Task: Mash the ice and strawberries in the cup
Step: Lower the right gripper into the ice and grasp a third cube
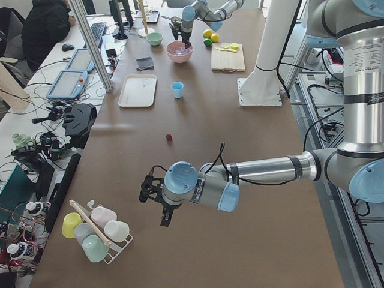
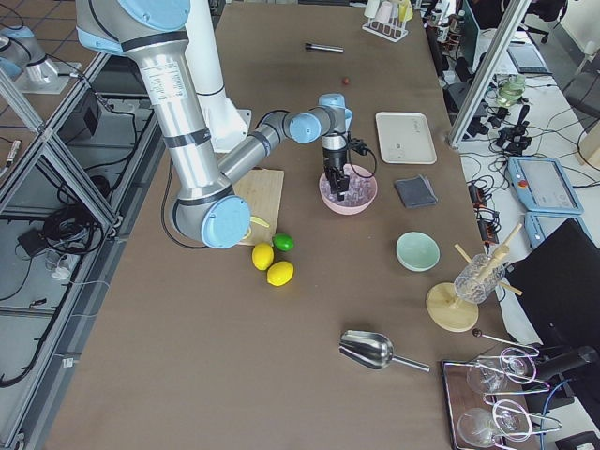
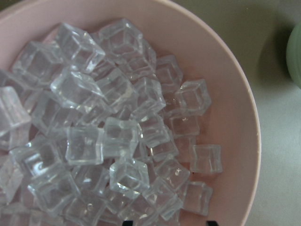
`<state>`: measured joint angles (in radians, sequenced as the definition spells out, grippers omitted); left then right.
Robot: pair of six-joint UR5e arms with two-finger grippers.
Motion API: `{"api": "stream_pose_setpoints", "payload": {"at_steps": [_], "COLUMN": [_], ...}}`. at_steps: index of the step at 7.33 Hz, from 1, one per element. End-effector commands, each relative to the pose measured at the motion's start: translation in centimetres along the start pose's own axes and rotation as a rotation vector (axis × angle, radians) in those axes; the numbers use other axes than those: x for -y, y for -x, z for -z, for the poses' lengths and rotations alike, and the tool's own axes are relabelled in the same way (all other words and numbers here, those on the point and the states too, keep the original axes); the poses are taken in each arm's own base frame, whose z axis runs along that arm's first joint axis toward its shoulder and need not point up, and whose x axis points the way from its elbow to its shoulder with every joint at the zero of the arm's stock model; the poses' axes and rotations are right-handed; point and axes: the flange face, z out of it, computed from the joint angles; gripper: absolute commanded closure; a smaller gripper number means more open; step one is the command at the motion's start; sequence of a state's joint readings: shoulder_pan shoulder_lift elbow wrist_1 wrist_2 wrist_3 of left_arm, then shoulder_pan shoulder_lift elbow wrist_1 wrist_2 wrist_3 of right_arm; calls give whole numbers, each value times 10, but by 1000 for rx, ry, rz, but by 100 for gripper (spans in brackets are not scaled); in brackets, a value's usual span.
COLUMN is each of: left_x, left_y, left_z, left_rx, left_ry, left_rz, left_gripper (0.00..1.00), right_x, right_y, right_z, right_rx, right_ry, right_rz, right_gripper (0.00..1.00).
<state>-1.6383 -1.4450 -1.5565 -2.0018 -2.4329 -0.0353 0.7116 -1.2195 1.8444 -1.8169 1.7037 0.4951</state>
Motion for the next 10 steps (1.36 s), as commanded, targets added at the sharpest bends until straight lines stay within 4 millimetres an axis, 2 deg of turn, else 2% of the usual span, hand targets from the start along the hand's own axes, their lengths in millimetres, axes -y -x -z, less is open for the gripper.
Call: {"api": "stream_pose_setpoints", "payload": {"at_steps": [1,4,6,8,10], "left_x": [0,0,1,1,1], "left_y": [1,1,0,0,0], "left_z": [0,0,0,0,0], "left_rx": [0,2,2,0,0], "left_ry": [1,1,0,0,0], "left_rz": [1,-1,0,0,-2], "left_gripper": [2,2,2,2,2], "right_x": [-4,-7,-8,-8,-3], "right_y": [0,6,5,3,4], "right_z": [-4,-4,-6,-5,2], "right_rx": [-6,1,-1,-1,5], "right_ry": [6,8,12,10,7], "right_rz": [-5,2,3,2,-1], "right_gripper": [39,40,58,68,71]}}
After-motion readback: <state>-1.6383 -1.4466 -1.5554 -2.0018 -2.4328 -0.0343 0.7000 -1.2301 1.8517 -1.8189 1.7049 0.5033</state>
